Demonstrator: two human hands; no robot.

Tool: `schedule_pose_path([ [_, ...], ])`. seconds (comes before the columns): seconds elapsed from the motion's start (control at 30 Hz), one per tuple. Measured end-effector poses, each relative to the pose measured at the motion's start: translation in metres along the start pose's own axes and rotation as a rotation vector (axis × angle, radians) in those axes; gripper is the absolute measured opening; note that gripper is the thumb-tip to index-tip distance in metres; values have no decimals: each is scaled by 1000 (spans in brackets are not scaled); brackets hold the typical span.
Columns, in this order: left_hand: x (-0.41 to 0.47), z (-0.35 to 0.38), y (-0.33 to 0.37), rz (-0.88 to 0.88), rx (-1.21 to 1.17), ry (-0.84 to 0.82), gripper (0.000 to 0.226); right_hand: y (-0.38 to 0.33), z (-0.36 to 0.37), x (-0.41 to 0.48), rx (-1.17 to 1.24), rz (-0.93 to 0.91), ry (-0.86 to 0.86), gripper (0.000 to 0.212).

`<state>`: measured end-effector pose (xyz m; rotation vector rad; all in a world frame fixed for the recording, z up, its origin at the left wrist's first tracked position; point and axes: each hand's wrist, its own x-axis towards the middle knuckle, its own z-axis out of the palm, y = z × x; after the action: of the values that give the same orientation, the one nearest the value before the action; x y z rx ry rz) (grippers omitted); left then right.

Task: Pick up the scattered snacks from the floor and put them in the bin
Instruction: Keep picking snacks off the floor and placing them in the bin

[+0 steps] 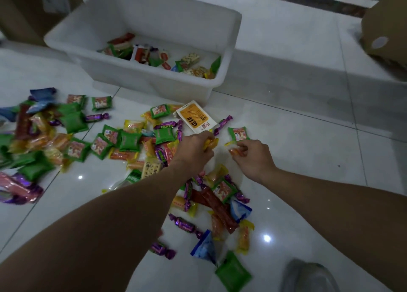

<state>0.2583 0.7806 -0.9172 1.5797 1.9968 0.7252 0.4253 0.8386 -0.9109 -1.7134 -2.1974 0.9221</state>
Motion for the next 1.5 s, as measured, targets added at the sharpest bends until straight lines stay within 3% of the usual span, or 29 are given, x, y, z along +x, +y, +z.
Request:
schedule_pose_path([
  [0.3,0,-53,30,51,-42,171,29,-48,-40,4,167,-148,202,22],
  [0.83,65,-119,47,-22,-164,479,23,-139,-85,74,348,-259,387,25],
  [1.13,147,-128,35,-61,-108,495,24,-143,-84,139,426,-187,396,24],
  [1.5,180,-114,9,-164,-19,370,47,-145,-65,178,400,-150,349,21],
])
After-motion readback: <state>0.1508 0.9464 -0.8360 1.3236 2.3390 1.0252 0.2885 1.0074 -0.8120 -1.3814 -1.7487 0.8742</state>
